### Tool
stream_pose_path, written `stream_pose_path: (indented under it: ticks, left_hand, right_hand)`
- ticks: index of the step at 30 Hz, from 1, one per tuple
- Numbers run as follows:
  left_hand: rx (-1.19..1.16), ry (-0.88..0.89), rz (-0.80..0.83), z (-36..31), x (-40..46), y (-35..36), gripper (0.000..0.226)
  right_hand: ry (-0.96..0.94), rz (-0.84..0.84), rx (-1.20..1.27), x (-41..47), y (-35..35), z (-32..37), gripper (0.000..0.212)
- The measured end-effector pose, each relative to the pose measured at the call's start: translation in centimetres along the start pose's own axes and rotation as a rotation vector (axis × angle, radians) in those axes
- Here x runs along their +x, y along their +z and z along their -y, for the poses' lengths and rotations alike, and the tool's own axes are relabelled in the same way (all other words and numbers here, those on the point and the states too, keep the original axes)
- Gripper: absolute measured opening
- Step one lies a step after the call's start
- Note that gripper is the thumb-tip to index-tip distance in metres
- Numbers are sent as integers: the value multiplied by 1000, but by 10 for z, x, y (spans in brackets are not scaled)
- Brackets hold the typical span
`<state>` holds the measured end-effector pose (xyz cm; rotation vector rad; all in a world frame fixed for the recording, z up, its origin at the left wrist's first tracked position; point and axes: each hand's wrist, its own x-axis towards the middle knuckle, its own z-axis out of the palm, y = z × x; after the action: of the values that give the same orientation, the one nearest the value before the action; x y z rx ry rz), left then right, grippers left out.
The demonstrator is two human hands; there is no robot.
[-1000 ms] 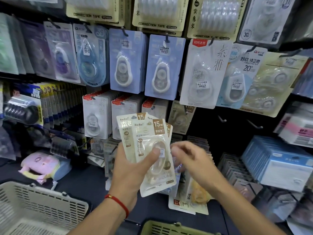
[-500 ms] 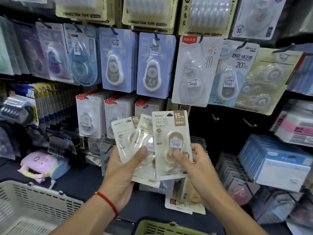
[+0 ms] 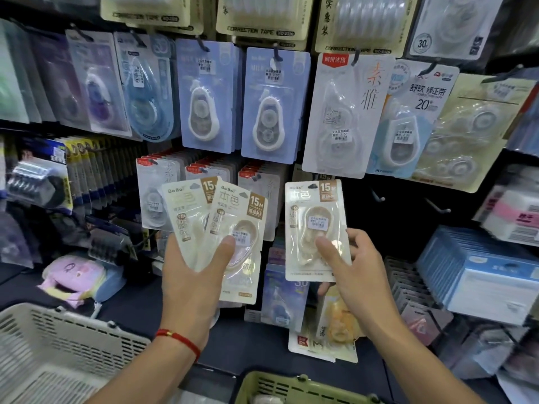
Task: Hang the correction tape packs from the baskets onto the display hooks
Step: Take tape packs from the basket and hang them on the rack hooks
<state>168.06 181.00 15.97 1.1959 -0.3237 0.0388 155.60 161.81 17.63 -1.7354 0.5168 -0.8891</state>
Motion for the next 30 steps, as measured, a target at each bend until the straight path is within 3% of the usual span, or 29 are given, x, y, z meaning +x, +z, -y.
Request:
stream_pose_path:
  ticks: [2,6,10,15,18,20,22,25,27,30]
  left_hand:
    - [1,4,-9,-1,-1,0,39]
    - [-2,-3,1,-2,-4,3,42]
    - [-39,-55,73,-3,-9,9,55]
    - [-95,-124,195,1,-17,20,62]
    - [-138,-167,277,4,-22,24,72]
    - [-139,-177,294,7,-23,24,75]
    - [-116,-175,302,8,-22,23,71]
    - [-53,-168,278,7,-20,19,53]
    - [1,-158,237,7,-17,15,36]
    - [35,-145,178,5,-13,11,30]
  right_hand:
    - [8,-8,3,3,2,-4,47]
    - [204,109,183,9,6,-26,43]
    - [353,159,98,9,-2,-34,71]
    - [192,346,-12,-2,-4,-5,33]
    - [54,460,-176,-16,5,8,37]
    - [5,430,-228,-20,9,6,31]
    - [33,387,-126,-21,11,3,21]
    - [108,300,103,-17,8,1,28]
    - [67,202,95,-12,5,0,29]
    - [22,124,78,-5,-2,0,30]
